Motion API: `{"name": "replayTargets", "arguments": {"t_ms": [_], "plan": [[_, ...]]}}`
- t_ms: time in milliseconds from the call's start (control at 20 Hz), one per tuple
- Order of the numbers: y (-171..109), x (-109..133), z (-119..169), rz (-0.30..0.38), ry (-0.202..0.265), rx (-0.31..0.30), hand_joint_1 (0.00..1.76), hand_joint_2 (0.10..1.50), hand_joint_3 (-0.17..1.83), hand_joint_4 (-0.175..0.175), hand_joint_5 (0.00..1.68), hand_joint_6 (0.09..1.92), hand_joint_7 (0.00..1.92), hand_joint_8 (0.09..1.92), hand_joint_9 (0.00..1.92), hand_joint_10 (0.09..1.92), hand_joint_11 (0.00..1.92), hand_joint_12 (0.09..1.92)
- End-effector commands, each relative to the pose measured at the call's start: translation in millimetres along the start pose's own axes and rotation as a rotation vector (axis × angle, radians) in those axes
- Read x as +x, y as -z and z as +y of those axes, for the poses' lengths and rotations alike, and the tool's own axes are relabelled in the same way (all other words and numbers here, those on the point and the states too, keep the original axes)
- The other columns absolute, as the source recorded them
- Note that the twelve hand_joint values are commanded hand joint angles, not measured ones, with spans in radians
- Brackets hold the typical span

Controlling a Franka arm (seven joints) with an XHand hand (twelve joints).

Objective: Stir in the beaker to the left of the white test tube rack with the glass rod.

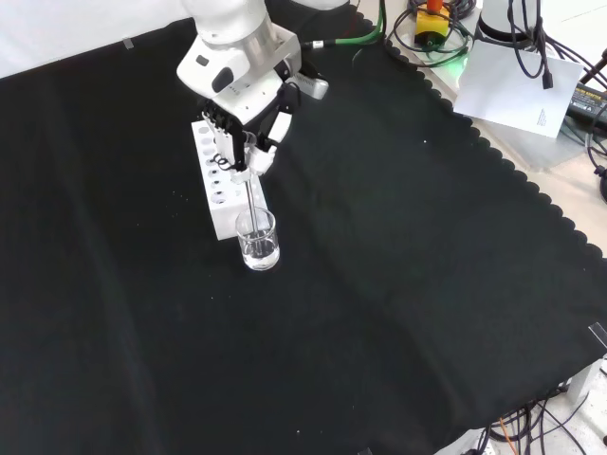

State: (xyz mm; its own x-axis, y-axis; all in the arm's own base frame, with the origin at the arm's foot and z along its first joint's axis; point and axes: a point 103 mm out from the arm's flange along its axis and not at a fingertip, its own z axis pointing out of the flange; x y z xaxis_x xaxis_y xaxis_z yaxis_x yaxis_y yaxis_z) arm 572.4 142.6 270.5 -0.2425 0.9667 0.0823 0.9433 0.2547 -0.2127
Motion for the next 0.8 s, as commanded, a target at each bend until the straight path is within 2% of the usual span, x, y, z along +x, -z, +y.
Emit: {"name": "replayTargets", "arguments": {"t_ms": [50, 350, 800], "plan": [[3, -14, 5, 0.01, -0.019, -0.001, 1.32, 1.07, -0.17, -0.175, 1.4, 0.09, 1.27, 0.83, 1.61, 0.73, 1.6, 0.61], [8, -26, -15, 0.001, -0.042, -0.009, 1.32, 1.07, -0.17, -0.175, 1.4, 0.09, 1.27, 0.83, 1.61, 0.73, 1.6, 0.62], [14, -4, -24, 0.0, 0.004, -0.024, 1.32, 1.07, -0.17, -0.175, 1.4, 0.09, 1.27, 0.83, 1.61, 0.73, 1.6, 0.62]]}}
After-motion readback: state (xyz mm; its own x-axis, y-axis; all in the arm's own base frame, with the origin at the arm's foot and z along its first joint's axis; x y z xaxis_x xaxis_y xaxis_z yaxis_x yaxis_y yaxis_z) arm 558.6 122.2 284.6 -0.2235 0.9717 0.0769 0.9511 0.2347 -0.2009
